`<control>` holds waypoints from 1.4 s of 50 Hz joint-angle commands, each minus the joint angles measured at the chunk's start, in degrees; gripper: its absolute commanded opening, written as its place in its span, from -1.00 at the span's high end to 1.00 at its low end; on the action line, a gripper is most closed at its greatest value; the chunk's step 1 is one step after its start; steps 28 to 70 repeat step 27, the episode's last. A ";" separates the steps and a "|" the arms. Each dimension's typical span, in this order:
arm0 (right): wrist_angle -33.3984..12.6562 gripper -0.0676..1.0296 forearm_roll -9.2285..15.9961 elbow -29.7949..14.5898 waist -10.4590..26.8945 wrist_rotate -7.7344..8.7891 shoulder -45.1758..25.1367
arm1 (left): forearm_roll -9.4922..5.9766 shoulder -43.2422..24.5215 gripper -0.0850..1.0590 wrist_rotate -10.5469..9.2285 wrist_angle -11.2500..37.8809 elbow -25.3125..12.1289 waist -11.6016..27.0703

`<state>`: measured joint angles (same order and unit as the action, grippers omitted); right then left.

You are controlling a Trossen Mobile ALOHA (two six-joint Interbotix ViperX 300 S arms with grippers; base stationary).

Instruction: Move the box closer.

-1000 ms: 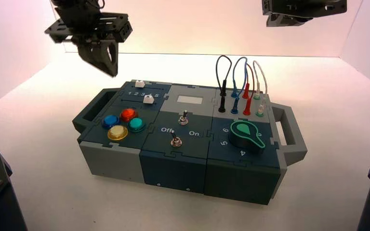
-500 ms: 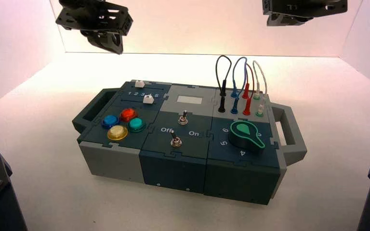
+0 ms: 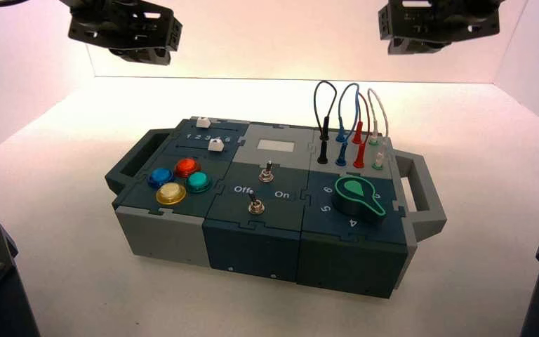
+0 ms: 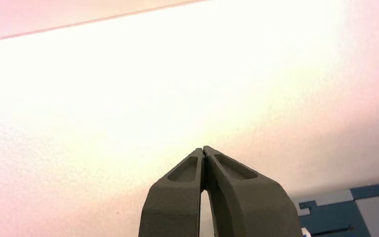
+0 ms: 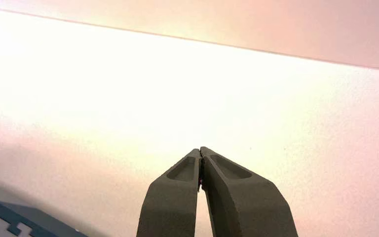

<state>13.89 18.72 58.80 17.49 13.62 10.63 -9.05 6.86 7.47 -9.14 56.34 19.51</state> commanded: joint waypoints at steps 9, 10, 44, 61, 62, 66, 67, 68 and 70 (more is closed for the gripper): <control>0.44 0.92 0.09 -1.32 -0.26 -0.18 0.62 | -1.23 2.11 0.91 -0.44 -2.02 0.35 -1.93; 0.53 0.92 0.09 -1.32 -0.26 -0.18 0.70 | -1.23 2.02 0.91 -0.44 -2.02 0.35 -1.93; 0.44 0.92 0.09 -1.14 0.00 -0.18 1.41 | -1.23 2.20 0.91 -0.62 -2.02 0.26 -1.93; 0.44 0.92 0.09 -1.14 0.00 -0.18 1.41 | -1.23 2.20 0.91 -0.62 -2.02 0.26 -1.93; 0.44 0.92 0.09 -1.14 0.00 -0.18 1.41 | -1.23 2.20 0.91 -0.62 -2.02 0.26 -1.93; 0.44 0.92 0.09 -1.14 0.00 -0.18 1.41 | -1.23 2.20 0.91 -0.62 -2.02 0.26 -1.93; 0.44 0.92 0.09 -1.14 0.00 -0.18 1.41 | -1.23 2.20 0.91 -0.62 -2.02 0.26 -1.93; 0.44 0.92 0.09 -1.14 0.00 -0.18 1.41 | -1.23 2.20 0.91 -0.62 -2.02 0.26 -1.93; 0.44 0.92 0.09 -1.14 0.00 -0.18 1.41 | -1.23 2.20 0.91 -0.62 -2.02 0.26 -1.93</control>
